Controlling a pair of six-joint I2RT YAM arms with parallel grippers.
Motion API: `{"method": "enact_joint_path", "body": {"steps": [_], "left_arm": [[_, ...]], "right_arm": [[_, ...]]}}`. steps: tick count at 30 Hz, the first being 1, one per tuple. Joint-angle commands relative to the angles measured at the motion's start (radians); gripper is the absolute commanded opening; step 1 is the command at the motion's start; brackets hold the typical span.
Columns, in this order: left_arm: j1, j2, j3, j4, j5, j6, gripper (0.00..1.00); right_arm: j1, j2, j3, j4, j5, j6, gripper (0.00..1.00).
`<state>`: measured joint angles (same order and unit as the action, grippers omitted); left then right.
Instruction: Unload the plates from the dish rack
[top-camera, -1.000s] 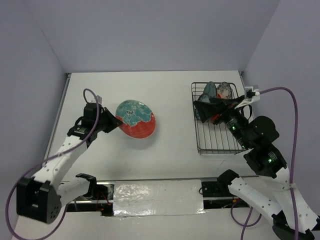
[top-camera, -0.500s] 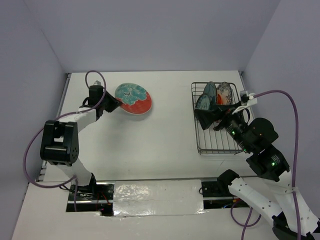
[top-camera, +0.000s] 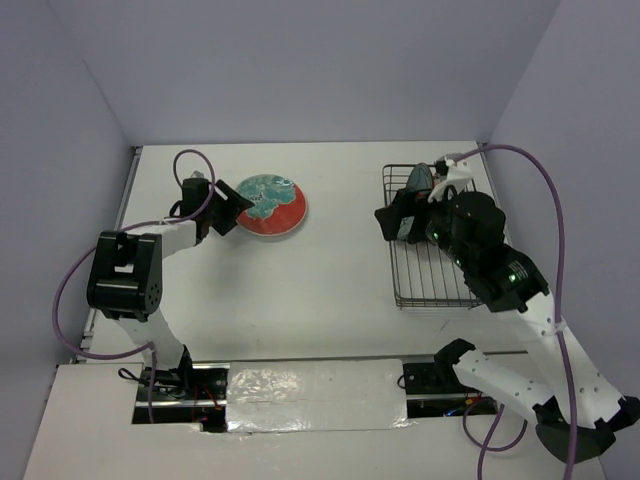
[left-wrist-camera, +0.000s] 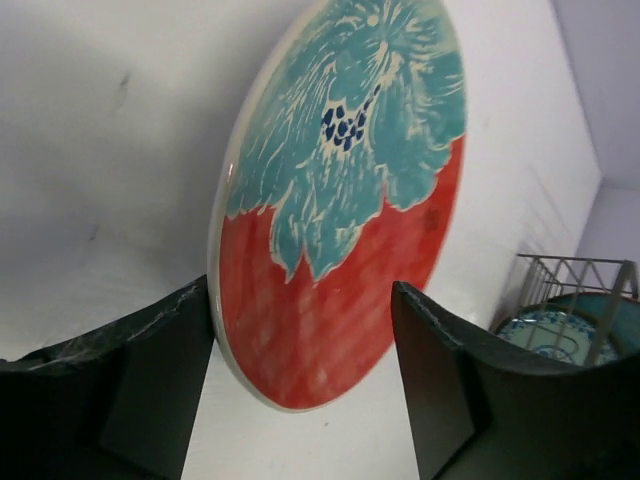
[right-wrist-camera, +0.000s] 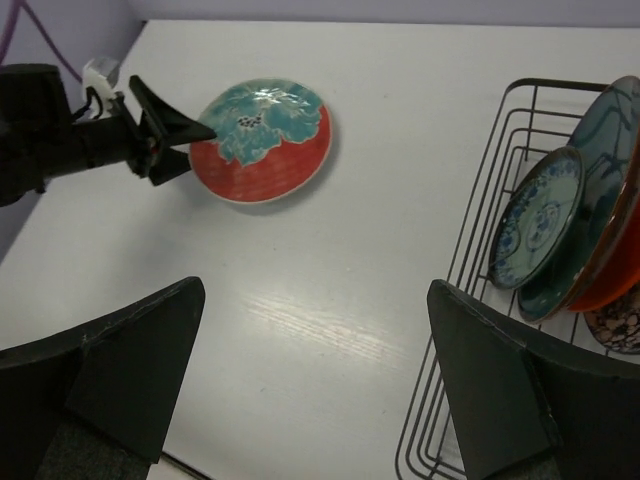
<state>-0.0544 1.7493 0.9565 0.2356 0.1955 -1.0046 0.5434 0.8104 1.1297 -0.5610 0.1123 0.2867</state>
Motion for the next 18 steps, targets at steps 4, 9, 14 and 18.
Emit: {"method": "enact_joint_path", "body": {"steps": [4,9,14,18], "left_arm": [[0.039,-0.069,-0.044,-0.034,-0.027,-0.066,0.85],[0.050,-0.187,-0.061,-0.238,-0.143,-0.037,0.96],[0.045,-0.328,-0.006,-0.554,-0.266,0.038,0.99],[-0.005,-0.544,0.065,-0.720,-0.356,0.186,0.99]], "right_arm": [[-0.097,0.127,0.143,-0.063,0.006,-0.078,1.00],[-0.178,0.222,0.209,-0.108,0.062,-0.104,1.00],[-0.183,0.338,0.258,-0.166,0.332,-0.168,1.00],[-0.183,0.449,0.298,-0.183,0.513,-0.216,1.00]]}}
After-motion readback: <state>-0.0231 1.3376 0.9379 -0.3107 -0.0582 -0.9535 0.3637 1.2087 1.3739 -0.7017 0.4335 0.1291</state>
